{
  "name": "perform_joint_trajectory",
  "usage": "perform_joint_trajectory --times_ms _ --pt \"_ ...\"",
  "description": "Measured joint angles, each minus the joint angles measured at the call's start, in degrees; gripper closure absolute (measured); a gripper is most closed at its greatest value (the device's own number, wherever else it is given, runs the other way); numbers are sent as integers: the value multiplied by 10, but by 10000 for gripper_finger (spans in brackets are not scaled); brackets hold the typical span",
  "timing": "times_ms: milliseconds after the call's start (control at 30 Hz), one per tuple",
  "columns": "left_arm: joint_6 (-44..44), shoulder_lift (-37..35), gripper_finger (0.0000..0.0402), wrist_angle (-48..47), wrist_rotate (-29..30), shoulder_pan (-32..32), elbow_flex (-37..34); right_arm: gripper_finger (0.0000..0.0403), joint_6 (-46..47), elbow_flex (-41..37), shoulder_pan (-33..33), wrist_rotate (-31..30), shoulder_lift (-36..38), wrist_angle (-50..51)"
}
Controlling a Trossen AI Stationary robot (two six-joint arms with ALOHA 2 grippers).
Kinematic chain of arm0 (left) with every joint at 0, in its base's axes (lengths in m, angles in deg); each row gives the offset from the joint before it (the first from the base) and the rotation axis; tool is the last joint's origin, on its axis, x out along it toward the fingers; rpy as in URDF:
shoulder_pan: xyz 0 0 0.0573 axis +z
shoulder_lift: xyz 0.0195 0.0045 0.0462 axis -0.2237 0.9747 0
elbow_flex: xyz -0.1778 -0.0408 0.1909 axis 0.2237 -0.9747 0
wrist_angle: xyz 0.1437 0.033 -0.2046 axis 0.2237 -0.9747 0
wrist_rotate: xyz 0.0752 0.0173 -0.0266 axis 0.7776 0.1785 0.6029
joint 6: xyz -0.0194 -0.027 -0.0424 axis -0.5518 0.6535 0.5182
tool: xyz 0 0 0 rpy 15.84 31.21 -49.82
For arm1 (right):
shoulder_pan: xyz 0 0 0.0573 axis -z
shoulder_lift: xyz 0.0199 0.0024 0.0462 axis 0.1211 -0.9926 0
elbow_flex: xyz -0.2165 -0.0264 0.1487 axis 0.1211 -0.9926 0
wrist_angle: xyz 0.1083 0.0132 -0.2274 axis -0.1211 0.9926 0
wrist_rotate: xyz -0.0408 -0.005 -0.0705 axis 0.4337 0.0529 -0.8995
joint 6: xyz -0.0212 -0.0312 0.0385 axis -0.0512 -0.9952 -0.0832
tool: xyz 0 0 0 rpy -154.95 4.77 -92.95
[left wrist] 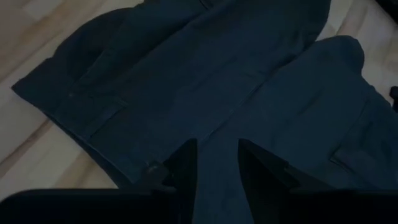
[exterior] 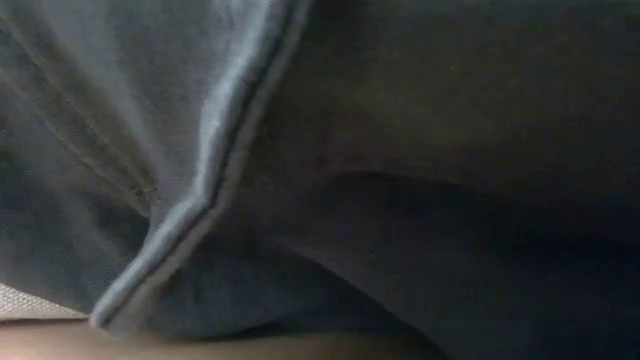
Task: Fold Laundry from Bin
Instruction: Fold the gray shorts
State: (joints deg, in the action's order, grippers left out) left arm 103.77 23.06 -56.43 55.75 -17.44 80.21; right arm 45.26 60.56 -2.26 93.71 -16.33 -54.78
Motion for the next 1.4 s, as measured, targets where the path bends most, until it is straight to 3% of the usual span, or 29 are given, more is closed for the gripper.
perform_joint_trajectory --times_ms 200,333,500,700,767,933,1133,1233,1300,1400 --pt "17 0 281 0 -32 0 0 393 45 53 1 161 0 80" --pt "55 6 281 6 -53 -9 0 380 42 66 1 179 -2 109" --pt "23 28 281 8 -57 -58 0 320 66 55 -4 159 -25 89" --pt "-1 28 281 67 -55 -142 0 224 221 68 -64 205 -13 71" --pt "-1 25 281 95 -59 -183 0 204 286 84 -98 160 -6 63" --pt "-39 28 281 153 -73 -306 1 194 373 119 -211 -49 -7 12" --pt "-44 31 280 109 -67 -416 0 201 266 125 -321 -263 -59 -198" --pt "-58 31 280 58 -59 -446 0 203 161 124 -355 -314 -121 -290" --pt "-93 33 280 19 -45 -465 0 203 125 124 -367 -314 -175 -353" --pt "-177 43 280 -12 -1 -494 0 203 141 124 -371 -287 -263 -455"
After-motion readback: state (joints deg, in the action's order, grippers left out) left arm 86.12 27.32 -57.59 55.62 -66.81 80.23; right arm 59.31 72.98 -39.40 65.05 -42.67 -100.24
